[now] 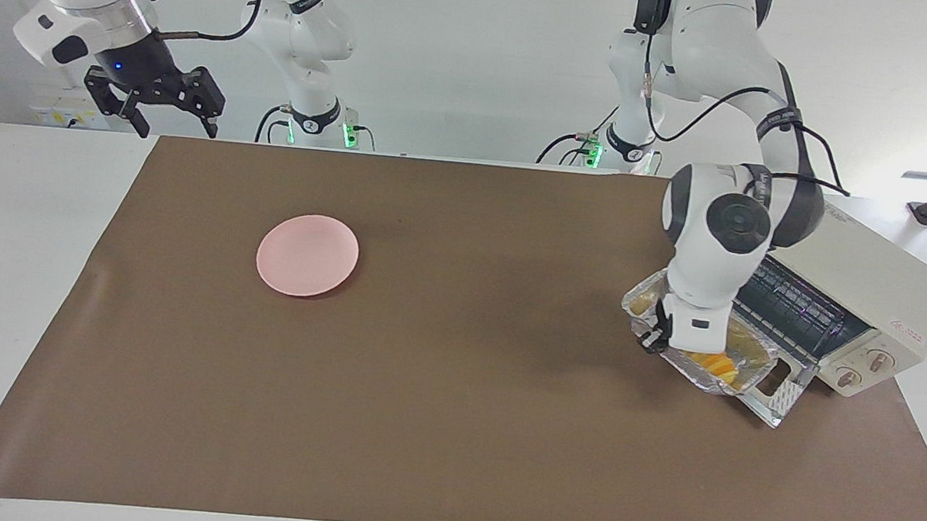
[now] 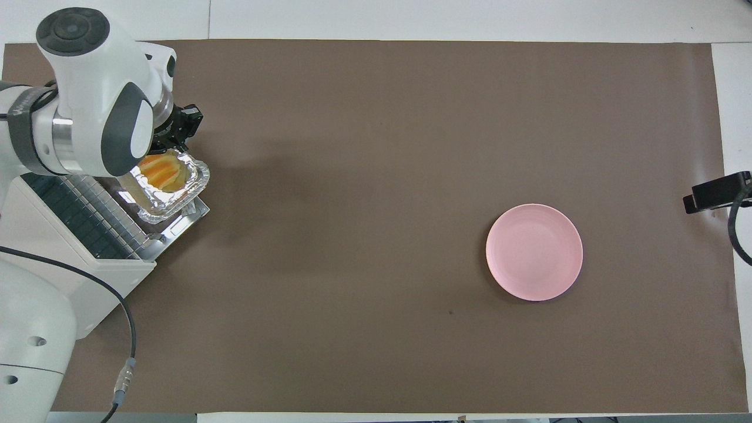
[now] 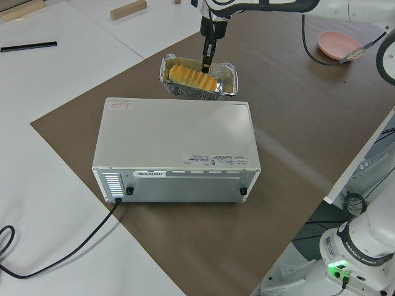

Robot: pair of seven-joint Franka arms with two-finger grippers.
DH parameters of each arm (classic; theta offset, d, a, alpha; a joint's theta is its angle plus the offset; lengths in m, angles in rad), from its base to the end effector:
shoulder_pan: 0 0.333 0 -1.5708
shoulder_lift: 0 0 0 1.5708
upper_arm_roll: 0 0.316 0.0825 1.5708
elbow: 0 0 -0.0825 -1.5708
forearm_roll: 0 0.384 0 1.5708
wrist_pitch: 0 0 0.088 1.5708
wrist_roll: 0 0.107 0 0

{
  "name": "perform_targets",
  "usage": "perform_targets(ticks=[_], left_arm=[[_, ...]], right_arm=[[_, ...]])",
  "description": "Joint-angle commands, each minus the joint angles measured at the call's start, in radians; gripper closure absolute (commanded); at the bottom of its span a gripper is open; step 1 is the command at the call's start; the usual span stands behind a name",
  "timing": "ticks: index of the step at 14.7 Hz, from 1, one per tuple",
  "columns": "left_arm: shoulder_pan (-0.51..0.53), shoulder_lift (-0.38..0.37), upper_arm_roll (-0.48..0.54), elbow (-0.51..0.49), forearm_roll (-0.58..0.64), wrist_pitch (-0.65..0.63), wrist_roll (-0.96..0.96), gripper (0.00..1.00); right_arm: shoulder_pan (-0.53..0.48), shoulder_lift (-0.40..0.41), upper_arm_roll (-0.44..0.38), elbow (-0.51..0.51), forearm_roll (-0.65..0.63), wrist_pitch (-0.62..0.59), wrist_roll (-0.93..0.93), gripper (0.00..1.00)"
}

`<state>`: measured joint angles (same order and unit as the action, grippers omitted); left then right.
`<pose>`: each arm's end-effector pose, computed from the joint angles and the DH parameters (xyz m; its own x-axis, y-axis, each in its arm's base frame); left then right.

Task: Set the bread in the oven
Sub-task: 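Carry the foil dish with the left gripper to the oven opening, then push the dish into the oven with the left gripper and release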

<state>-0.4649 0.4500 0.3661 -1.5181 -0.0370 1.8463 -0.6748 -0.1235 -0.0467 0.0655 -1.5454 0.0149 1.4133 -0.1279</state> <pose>0.6625 -0.1033 0.4085 0.8466 0.5323 0.0035 0.5264 -0.8363 -0.1529 0.5226 -0.0276 0.6483 0.9939 0.0720 -0.0832 0.0704 -0.9973 -0.0226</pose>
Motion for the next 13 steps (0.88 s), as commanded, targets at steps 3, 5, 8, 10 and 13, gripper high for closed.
perform_targets(ticks=[3, 5, 8, 10, 13], left_arm=[[0.060, -0.031, -0.003, -0.028, -0.011, -0.058, 0.092, 1.00], [0.093, -0.040, -0.001, -0.030, -0.009, -0.071, 0.093, 1.00], [0.130, -0.051, 0.002, -0.031, -0.009, -0.079, 0.119, 1.00], [0.170, -0.071, 0.002, -0.060, -0.009, -0.082, 0.185, 1.00], [0.189, -0.096, 0.002, -0.100, -0.009, -0.082, 0.212, 1.00]], right_arm=[[-0.011, -0.027, 0.010, -0.030, 0.002, -0.001, -0.026, 0.00], [-0.011, -0.027, 0.010, -0.030, 0.002, -0.001, -0.026, 0.00], [-0.011, -0.027, 0.010, -0.030, 0.002, -0.001, -0.026, 0.00], [-0.011, -0.027, 0.010, -0.030, 0.002, -0.001, -0.026, 0.00], [-0.011, -0.027, 0.010, -0.030, 0.002, -0.001, -0.026, 0.00]])
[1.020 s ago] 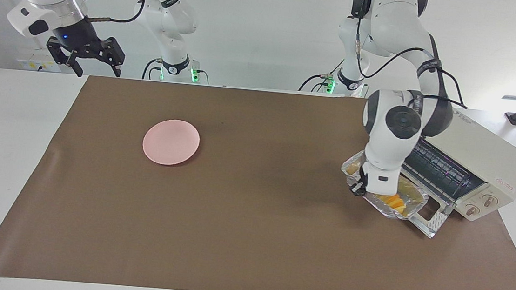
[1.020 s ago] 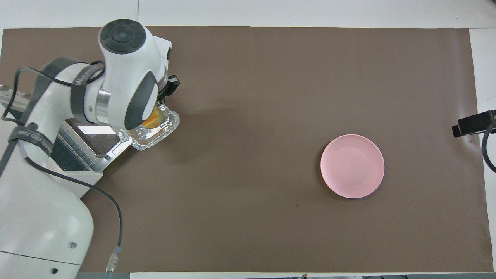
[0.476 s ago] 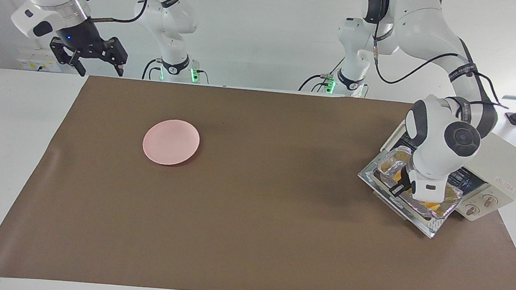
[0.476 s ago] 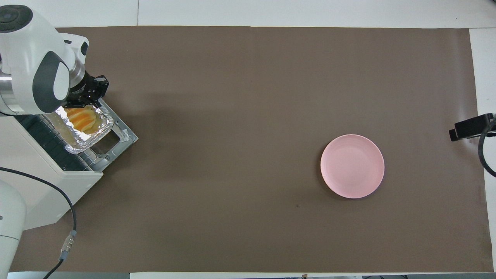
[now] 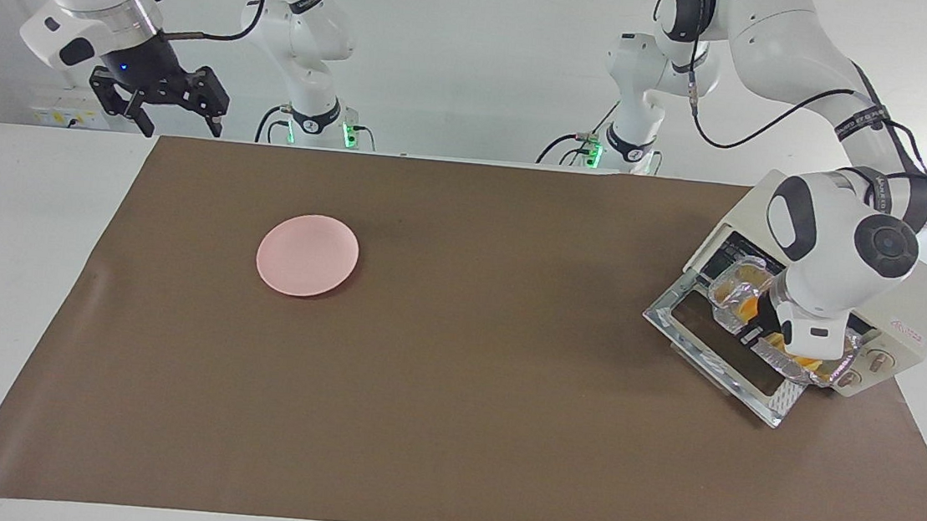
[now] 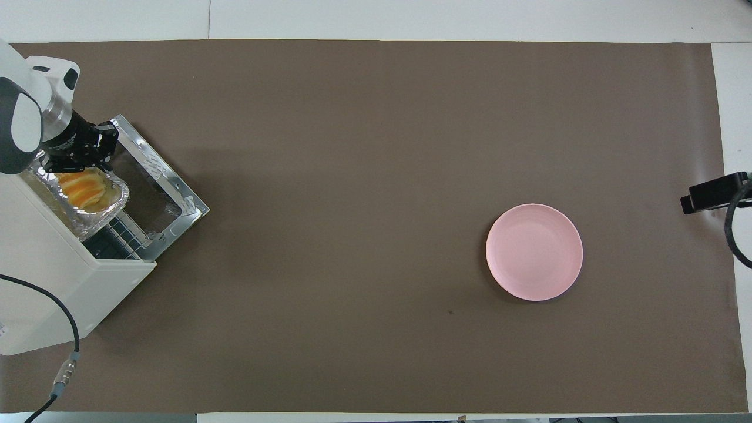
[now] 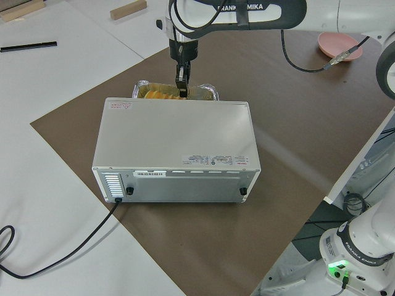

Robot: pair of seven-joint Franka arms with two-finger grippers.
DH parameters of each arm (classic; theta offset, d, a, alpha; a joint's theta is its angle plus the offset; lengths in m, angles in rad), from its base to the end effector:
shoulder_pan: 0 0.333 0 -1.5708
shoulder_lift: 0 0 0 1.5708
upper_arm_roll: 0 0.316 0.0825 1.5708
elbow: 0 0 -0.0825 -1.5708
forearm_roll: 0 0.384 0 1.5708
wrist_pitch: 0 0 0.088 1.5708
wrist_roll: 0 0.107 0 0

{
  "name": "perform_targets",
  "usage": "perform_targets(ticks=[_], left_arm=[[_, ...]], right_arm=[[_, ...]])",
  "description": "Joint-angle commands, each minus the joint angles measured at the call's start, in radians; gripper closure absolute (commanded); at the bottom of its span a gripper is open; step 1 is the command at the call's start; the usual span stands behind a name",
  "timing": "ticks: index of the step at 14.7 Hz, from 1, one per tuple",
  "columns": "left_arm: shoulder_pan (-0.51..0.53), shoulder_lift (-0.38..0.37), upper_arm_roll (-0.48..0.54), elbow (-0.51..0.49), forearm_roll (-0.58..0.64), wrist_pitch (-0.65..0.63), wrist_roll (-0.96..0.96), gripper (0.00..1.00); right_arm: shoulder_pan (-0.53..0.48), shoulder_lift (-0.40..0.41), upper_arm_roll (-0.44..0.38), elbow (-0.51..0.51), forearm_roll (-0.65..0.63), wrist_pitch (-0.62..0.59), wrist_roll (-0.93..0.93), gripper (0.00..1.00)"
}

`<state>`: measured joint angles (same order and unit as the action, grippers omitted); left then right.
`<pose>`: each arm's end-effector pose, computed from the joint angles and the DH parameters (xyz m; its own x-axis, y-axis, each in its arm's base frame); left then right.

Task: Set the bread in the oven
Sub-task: 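Push the dish into the oven with the left gripper and release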

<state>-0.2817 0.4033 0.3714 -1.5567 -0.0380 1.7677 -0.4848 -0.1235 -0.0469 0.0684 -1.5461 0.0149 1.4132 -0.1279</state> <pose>0.6502 0.0254 0.4150 0.8338 0.5438 -0.0952 0.5244 -0.8341 -0.1713 0.5226 -0.0261 0.6481 0.9937 0.0749 -0.0838 0.0733 -0.9971 -0.0225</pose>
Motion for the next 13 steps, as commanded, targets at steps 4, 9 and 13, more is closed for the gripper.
perform_targets(ticks=[4, 9, 13], left_arm=[[-0.023, -0.081, -0.006, -0.132, -0.010, 0.018, -0.007, 1.00], [-0.065, -0.086, -0.005, -0.138, -0.010, 0.003, -0.064, 1.00], [-0.045, -0.084, -0.003, -0.137, -0.008, 0.006, -0.055, 1.00]], right_arm=[[-0.012, -0.027, 0.007, -0.029, 0.002, 0.000, -0.026, 0.00], [-0.012, -0.027, 0.007, -0.029, 0.002, 0.000, -0.026, 0.00], [-0.012, -0.027, 0.007, -0.029, 0.002, 0.000, -0.026, 0.00]])
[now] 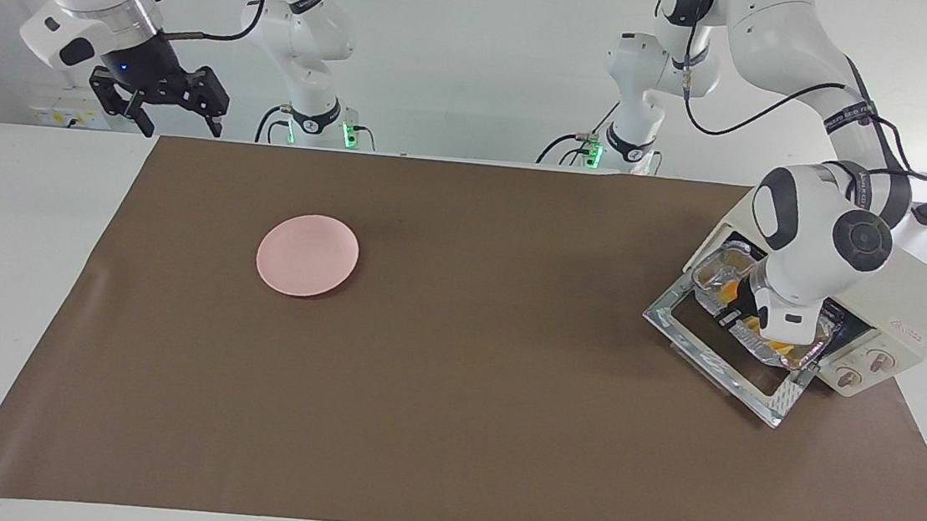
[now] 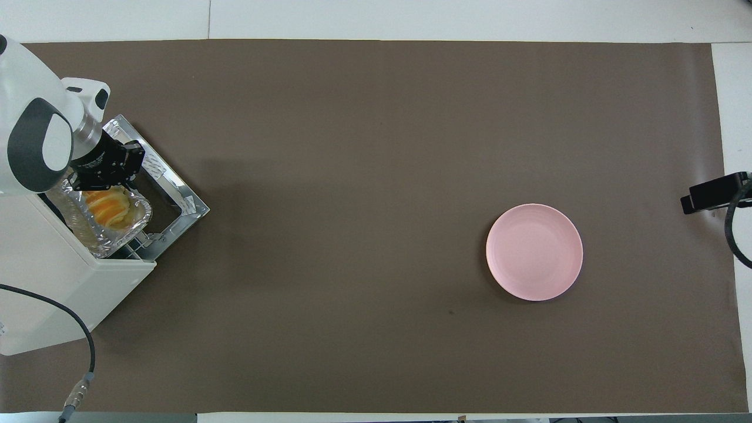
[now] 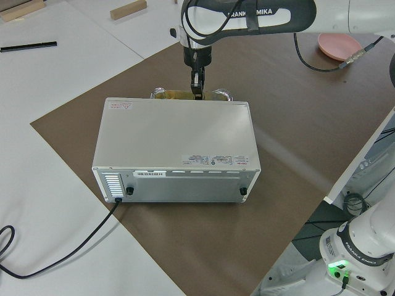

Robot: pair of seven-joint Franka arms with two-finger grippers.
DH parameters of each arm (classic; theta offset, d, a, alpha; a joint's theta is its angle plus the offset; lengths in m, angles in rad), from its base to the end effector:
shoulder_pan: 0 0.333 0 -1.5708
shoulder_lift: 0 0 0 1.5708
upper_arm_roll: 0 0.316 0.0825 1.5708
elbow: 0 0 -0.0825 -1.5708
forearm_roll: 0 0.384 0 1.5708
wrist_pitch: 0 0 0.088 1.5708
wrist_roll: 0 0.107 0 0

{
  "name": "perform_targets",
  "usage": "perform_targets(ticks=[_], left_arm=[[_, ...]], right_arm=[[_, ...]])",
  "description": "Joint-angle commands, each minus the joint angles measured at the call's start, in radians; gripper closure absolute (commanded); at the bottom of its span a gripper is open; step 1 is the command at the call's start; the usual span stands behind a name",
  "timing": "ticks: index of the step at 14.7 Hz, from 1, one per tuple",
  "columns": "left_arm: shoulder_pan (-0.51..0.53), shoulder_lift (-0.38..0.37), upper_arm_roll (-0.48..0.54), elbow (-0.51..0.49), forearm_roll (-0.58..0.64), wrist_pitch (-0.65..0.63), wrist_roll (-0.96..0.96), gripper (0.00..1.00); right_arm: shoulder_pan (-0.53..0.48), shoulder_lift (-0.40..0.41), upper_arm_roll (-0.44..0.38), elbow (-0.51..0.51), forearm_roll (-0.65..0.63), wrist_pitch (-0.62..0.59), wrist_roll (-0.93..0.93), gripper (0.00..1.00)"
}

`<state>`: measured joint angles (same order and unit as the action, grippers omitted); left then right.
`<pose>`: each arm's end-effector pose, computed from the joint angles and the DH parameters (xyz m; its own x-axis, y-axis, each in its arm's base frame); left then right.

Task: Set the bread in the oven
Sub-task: 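Push the dish into the oven with the left gripper and release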

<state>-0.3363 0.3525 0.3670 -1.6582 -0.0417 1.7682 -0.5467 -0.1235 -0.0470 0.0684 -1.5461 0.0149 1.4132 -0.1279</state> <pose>0.6276 -0.0058 0.4000 0.8192 0.5562 -0.1402 0.5299 -0.8274 -0.1860 0.5226 -0.0261 0.6481 0.9937 0.0749 -0.0837 0.0733 -0.9971 -0.0225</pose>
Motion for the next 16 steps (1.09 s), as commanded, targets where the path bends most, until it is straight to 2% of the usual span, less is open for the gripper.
perform_targets(ticks=[1, 5, 16], left_arm=[[0.016, -0.033, 0.001, -0.035, -0.004, 0.005, 0.007, 1.00], [0.055, -0.033, 0.003, -0.035, -0.003, 0.014, 0.039, 1.00], [0.059, -0.038, 0.023, -0.058, 0.008, 0.020, 0.103, 1.00]], right_arm=[[-0.012, -0.027, 0.007, -0.029, 0.002, 0.000, -0.026, 0.00], [-0.012, -0.027, 0.007, -0.029, 0.002, 0.000, -0.026, 0.00], [-0.012, -0.027, 0.007, -0.029, 0.002, 0.000, -0.026, 0.00]])
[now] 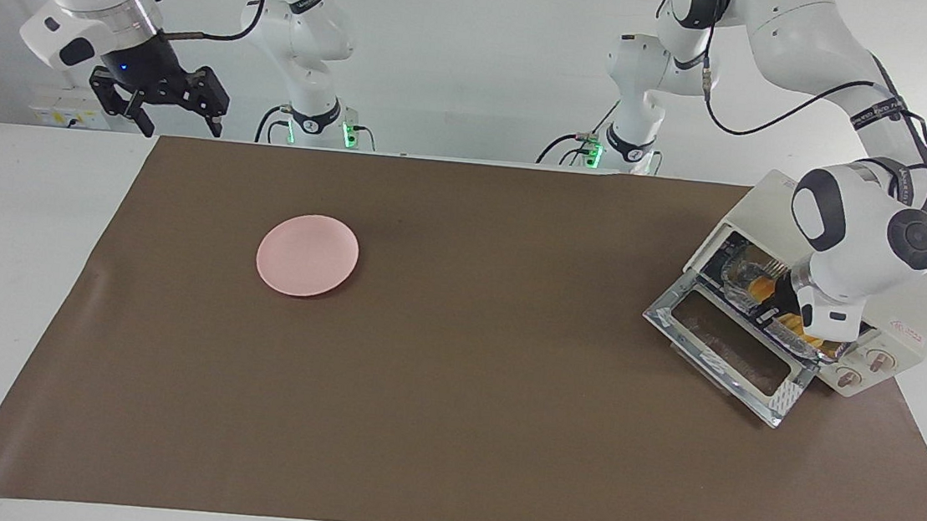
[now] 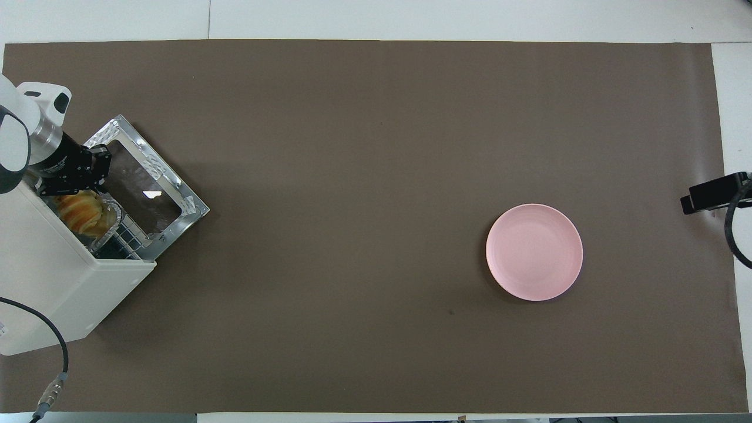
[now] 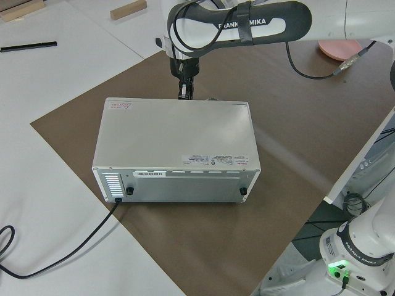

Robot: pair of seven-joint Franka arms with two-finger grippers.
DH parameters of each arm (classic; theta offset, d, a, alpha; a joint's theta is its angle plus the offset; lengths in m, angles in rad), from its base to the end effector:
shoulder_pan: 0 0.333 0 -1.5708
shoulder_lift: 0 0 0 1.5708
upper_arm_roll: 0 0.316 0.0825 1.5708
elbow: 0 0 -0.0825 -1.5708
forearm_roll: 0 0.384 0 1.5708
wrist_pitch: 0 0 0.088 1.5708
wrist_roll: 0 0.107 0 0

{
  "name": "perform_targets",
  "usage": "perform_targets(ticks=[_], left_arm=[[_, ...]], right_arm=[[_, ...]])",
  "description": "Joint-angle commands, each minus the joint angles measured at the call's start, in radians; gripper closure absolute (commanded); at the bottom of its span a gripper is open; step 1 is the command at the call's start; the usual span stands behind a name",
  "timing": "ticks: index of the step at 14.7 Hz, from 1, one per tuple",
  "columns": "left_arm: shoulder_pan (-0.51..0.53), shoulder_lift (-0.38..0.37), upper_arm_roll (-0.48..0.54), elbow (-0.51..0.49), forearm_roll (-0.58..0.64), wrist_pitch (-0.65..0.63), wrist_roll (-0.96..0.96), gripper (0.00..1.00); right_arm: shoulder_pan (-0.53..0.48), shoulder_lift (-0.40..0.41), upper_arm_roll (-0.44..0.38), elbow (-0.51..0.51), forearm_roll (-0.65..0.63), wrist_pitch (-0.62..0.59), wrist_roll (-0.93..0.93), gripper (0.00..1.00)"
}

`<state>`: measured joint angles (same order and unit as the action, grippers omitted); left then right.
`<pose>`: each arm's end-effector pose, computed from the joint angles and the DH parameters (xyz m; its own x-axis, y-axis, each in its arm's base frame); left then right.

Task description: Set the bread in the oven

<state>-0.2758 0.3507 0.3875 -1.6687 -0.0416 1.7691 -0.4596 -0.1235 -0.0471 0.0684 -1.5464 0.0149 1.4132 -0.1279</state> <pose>0.6238 0.0442 0.3979 0.8194 0.5511 -0.1576 0.5247 -0.8319 -0.1808 0.5225 -0.0261 0.6480 0.9937 0.0749 -0.0839 0.0733 -0.9971 -0.0225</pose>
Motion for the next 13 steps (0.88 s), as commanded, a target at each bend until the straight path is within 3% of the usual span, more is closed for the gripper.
perform_targets(ticks=[1, 2, 3, 4, 5, 6, 13], left_arm=[[-0.002, -0.041, 0.002, -0.061, 0.008, 0.032, 0.016, 1.00], [-0.002, -0.041, 0.002, -0.066, 0.008, 0.052, 0.030, 1.00], [-0.002, -0.041, 0.002, -0.066, 0.008, 0.062, 0.047, 0.84], [-0.002, -0.041, 0.002, -0.066, 0.008, 0.063, 0.047, 0.57], [-0.002, -0.041, 0.002, -0.066, 0.008, 0.064, 0.045, 0.17], [-0.002, -0.041, 0.002, -0.066, 0.008, 0.063, 0.045, 0.00], [-0.034, -0.032, 0.002, 0.024, 0.012, 0.063, 0.047, 0.00]], right_arm=[[-0.012, -0.027, 0.007, -0.029, 0.002, 0.000, -0.026, 0.00], [-0.012, -0.027, 0.007, -0.029, 0.002, 0.000, -0.026, 0.00], [-0.012, -0.027, 0.007, -0.029, 0.002, 0.000, -0.026, 0.00], [-0.012, -0.027, 0.007, -0.029, 0.002, 0.000, -0.026, 0.00], [-0.012, -0.027, 0.007, -0.029, 0.002, 0.000, -0.026, 0.00], [-0.012, -0.027, 0.007, -0.029, 0.002, 0.000, -0.026, 0.00], [-0.012, -0.027, 0.007, -0.029, 0.002, 0.000, -0.026, 0.00]])
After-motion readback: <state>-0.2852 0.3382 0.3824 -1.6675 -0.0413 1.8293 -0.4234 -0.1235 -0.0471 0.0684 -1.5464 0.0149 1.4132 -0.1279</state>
